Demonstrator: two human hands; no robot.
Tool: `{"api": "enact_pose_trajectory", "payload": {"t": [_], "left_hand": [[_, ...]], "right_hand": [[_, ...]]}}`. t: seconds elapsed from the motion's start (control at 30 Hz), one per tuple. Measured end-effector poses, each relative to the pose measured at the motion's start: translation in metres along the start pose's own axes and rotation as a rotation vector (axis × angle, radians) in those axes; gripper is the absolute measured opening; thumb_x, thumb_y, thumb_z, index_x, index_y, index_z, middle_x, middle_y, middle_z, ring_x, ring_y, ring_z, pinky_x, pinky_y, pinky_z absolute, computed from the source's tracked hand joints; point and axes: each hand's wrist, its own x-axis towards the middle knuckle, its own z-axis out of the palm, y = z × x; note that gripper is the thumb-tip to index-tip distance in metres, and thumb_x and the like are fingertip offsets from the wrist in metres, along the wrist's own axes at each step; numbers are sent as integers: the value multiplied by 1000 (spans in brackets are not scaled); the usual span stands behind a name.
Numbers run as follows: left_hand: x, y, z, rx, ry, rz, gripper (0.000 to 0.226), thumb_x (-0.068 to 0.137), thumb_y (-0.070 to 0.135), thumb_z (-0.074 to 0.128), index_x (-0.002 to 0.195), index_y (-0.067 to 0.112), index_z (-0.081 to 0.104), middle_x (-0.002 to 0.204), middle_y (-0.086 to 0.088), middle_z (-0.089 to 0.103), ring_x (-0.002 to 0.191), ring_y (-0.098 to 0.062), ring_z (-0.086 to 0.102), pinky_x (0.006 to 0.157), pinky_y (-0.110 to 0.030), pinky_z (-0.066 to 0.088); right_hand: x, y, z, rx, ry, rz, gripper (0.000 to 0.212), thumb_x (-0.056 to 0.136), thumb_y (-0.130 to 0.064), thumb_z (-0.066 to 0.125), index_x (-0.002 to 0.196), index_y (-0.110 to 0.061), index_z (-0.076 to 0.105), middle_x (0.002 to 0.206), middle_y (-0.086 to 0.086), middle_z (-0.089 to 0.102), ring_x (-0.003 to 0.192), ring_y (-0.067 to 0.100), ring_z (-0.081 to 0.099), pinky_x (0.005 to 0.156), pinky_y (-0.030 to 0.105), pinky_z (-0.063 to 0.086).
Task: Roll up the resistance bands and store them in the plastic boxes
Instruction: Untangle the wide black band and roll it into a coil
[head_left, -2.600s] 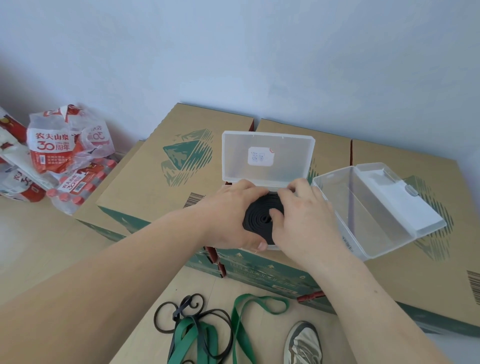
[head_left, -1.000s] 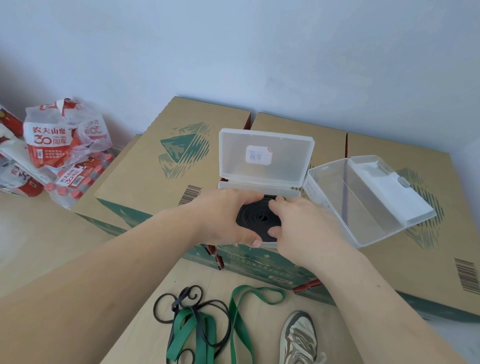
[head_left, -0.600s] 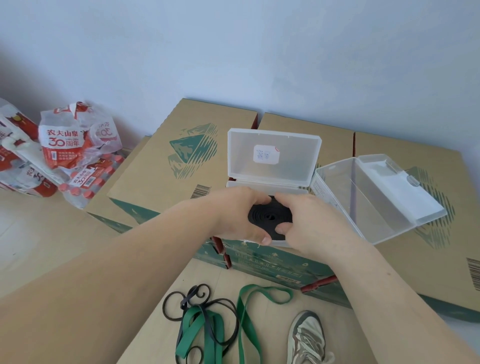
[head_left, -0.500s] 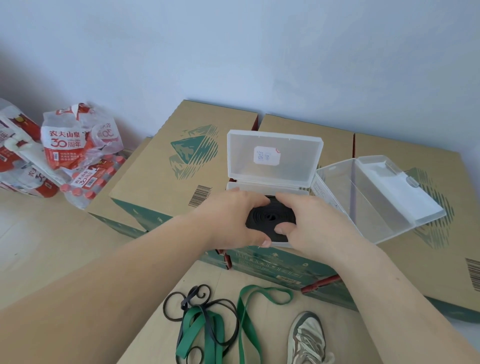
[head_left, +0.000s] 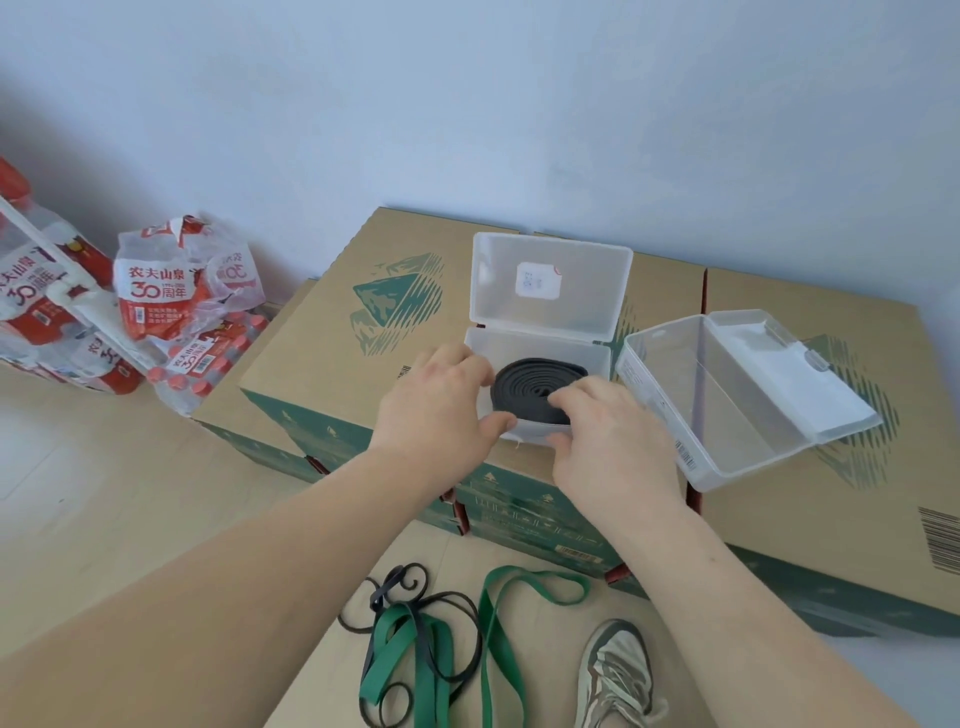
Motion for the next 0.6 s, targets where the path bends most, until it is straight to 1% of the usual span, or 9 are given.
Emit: {"api": "enact_pose_trajectory", "payload": {"t": [0.07, 0.1, 0.13, 0.17, 0.2, 0.27, 0.4, 0.47, 0.6], "left_hand": [[-5, 4, 2, -59, 6, -7, 43, 93, 43, 70, 131, 26, 58, 136, 9, 52, 125, -17, 51, 98, -39, 51], [-11, 3, 1, -85, 20, -7, 44, 93, 39, 70, 133, 25, 57, 138, 9, 51, 126, -17, 50, 98, -38, 50], [-20, 2, -2, -106, 41, -11, 44, 93, 35, 70, 134, 25, 56, 139, 9, 51, 126, -17, 50, 99, -37, 49], [-30, -2, -5, -123, 63, -18, 43, 93, 32, 69, 134, 25, 57, 138, 10, 51, 125, -16, 51, 99, -36, 49], [-42, -7, -8, -138, 76, -32, 40, 93, 30, 68, 132, 26, 58, 135, 11, 53, 124, -16, 52, 99, -36, 49], [-72, -21, -10, -161, 55, -86, 35, 93, 29, 67, 128, 29, 60, 130, 13, 55, 121, -13, 54, 99, -34, 49], [-137, -54, 7, -167, -144, -253, 40, 98, 30, 64, 137, 27, 57, 135, 9, 57, 124, -12, 57, 101, -25, 43], [-166, -72, 24, -203, -233, -336, 41, 98, 28, 63, 138, 25, 57, 137, 5, 60, 123, -15, 59, 101, -26, 44], [-204, -105, 66, -245, -407, -435, 43, 98, 27, 62, 140, 23, 56, 138, 0, 61, 125, -21, 59, 101, -30, 49]], "right_hand": [[-3, -6, 2, 39, 69, -33, 34, 83, -24, 77, 116, -20, 71, 115, -1, 64, 113, 27, 59, 94, 42, 48], [-6, -11, 1, 75, 126, -73, 31, 80, -25, 80, 110, -18, 73, 108, 0, 65, 107, 28, 62, 87, 42, 51], [-10, -19, -3, 98, 168, -117, 27, 82, -27, 79, 107, -18, 73, 102, 0, 65, 101, 28, 63, 80, 40, 52], [-15, -27, -7, 112, 152, -151, 24, 87, -33, 74, 108, -20, 73, 99, -2, 64, 98, 26, 62, 75, 37, 51], [-21, -35, -9, 120, 95, -170, 24, 93, -39, 66, 111, -23, 71, 100, -4, 64, 99, 24, 62, 73, 35, 50], [-32, -45, -5, 124, -134, -172, 30, 98, -47, 55, 118, -28, 67, 103, -7, 66, 102, 20, 62, 75, 34, 50], [-51, -61, 19, 46, -565, -195, 35, 96, -53, 57, 122, -31, 66, 111, -9, 67, 103, 19, 63, 84, 37, 55], [-57, -70, 40, -6, -688, -208, 38, 95, -55, 58, 121, -30, 67, 116, -7, 69, 104, 21, 65, 88, 41, 57], [-67, -82, 99, -18, -901, -178, 49, 97, -53, 57, 134, -22, 64, 134, 4, 66, 113, 26, 66, 97, 42, 56]]}}
